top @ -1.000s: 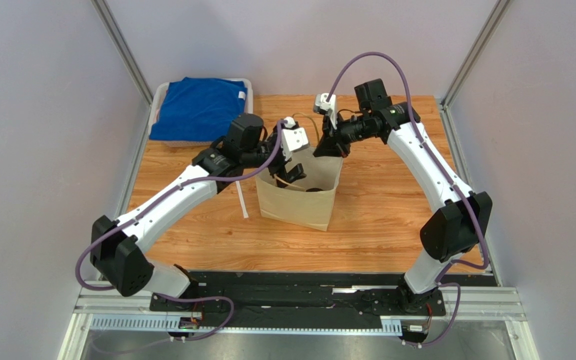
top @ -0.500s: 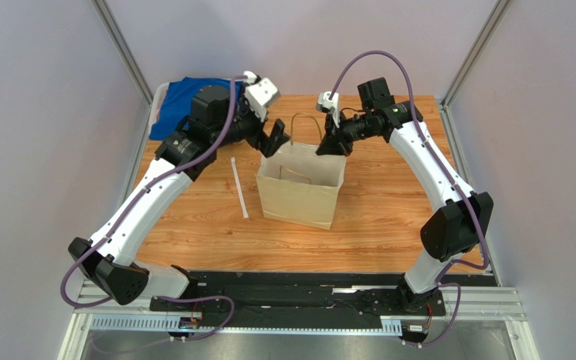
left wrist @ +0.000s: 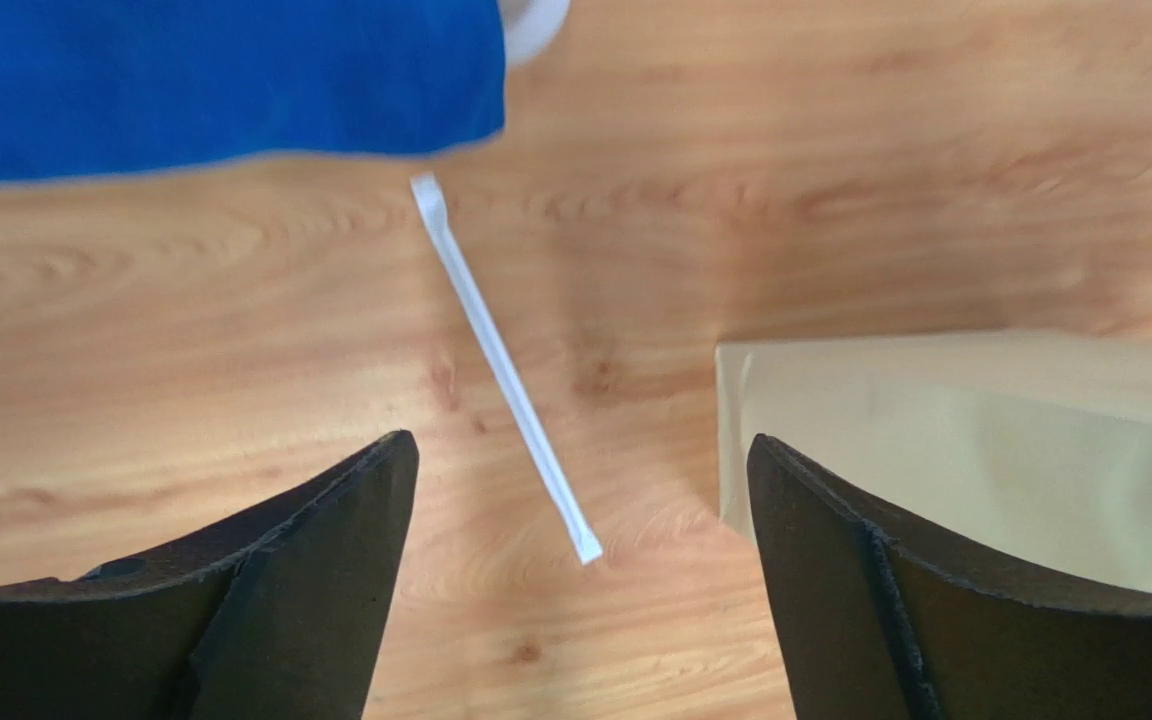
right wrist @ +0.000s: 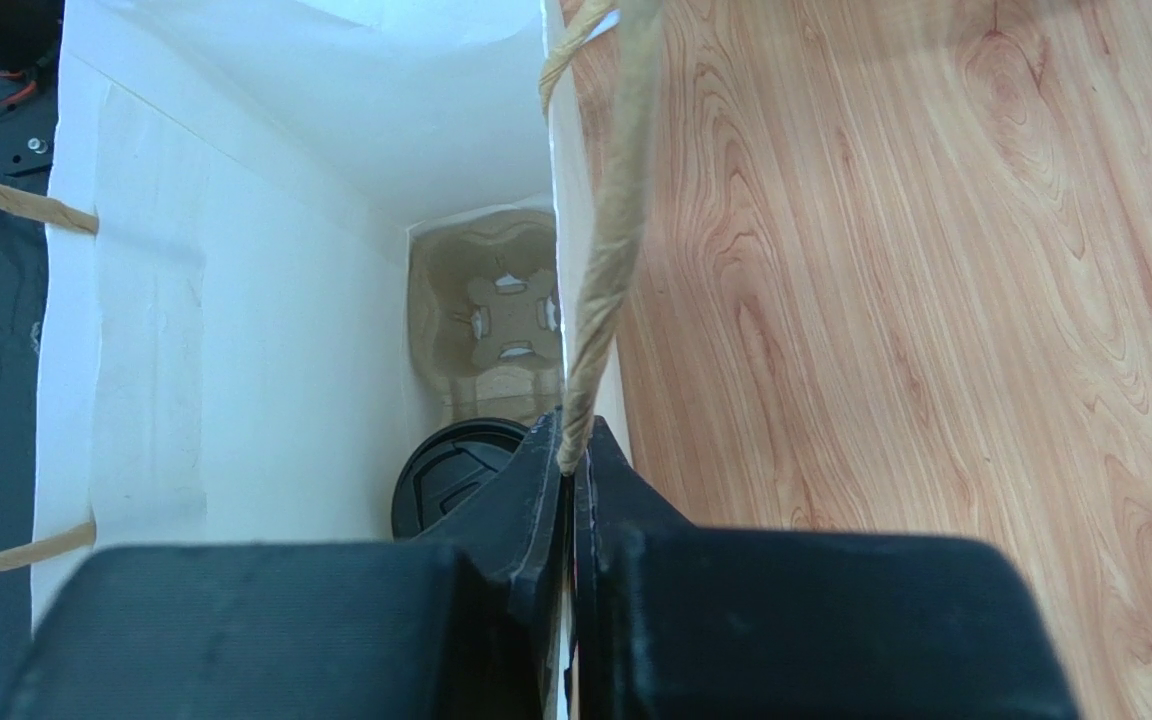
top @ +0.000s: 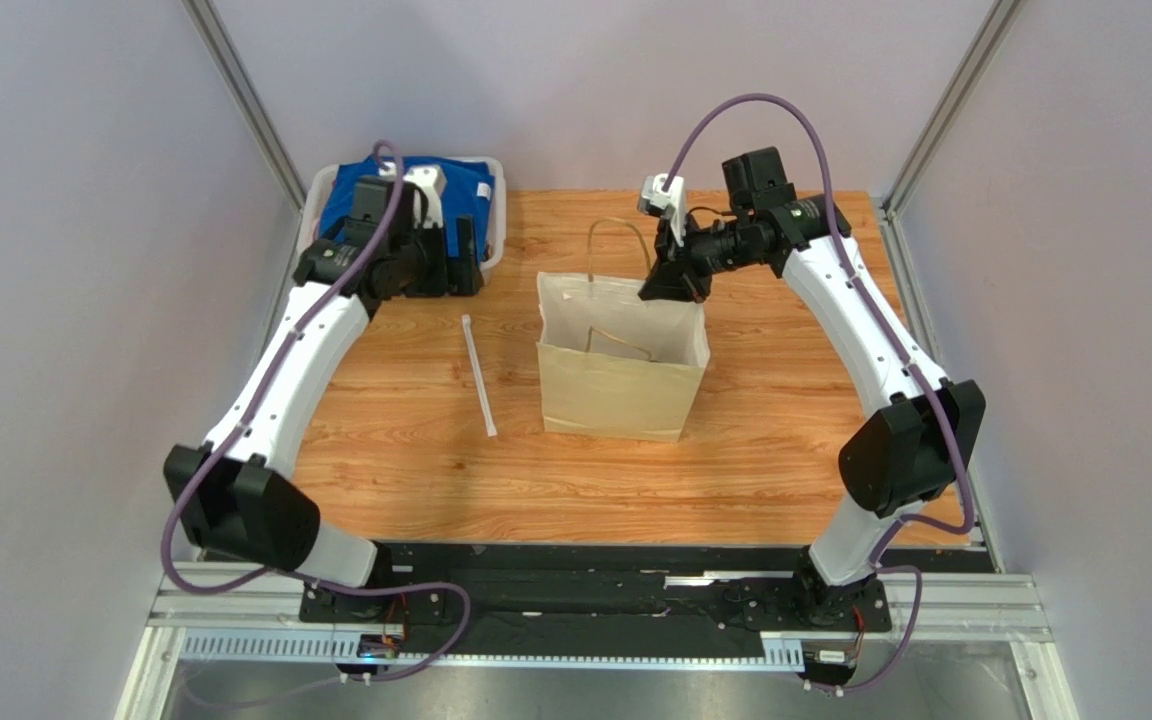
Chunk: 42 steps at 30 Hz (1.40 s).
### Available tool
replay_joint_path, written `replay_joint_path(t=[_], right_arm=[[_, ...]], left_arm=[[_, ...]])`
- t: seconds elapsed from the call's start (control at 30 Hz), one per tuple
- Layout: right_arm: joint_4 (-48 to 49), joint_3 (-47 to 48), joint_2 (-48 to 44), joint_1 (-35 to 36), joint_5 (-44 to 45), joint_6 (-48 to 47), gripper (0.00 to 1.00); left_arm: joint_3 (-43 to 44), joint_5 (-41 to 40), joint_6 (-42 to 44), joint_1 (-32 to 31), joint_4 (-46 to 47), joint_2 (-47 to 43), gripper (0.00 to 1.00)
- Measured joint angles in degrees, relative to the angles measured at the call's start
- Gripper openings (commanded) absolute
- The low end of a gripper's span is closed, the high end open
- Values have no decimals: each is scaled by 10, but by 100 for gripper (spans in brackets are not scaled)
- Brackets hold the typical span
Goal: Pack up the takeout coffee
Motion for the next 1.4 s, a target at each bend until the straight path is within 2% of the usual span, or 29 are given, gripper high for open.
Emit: replay_joint_path(t=[0.07, 0.1, 0.13, 0.3, 0.4, 0.43, 0.57, 0.8, 0.9, 0.93, 1.0, 1.03, 1.23, 1.4], right_arm=[[0, 6, 7, 0, 6, -1, 10], [-1, 7, 9, 0, 7, -1, 11], [-2, 9, 12, 0, 9, -2, 11], [-7, 17, 20, 0, 21, -7, 23], [-14, 26, 24, 0, 30, -10, 33], [-16, 27, 25, 0, 32, -10, 41], [-20, 31, 25, 0, 40, -14, 49], [-25, 36, 25, 0, 48, -15, 65], [-27, 43, 25, 0, 51, -13, 77], [-27, 46, 25, 0, 52, -12, 86], [-27, 51, 25, 0, 53, -9, 96], [-28, 53, 25, 0, 53, -7, 100], [-26, 63, 25, 0, 57, 0, 100], [-24, 68, 21, 0, 59, 12, 100]], left_arm=[[-20, -1, -12, -1, -13, 30, 73], [-24, -3, -16, -2, -19, 46, 64], [-25, -5, -20, -2, -24, 63, 63], [-41, -20, -39, -1, -20, 153, 62], [-51, -26, -49, -1, -14, 191, 62], [-52, -28, -52, -1, -12, 204, 61], [-53, -36, -60, -1, 6, 243, 55], [-52, -62, -64, -1, 34, 290, 54], [-50, -69, -64, -1, 39, 307, 53], [-47, -72, -64, -1, 40, 314, 53], [-41, -77, -64, -1, 46, 325, 51], [-37, -80, -64, -1, 49, 330, 49], [-24, -90, -58, -2, 60, 346, 28], [-24, -90, -53, -2, 56, 346, 2]])
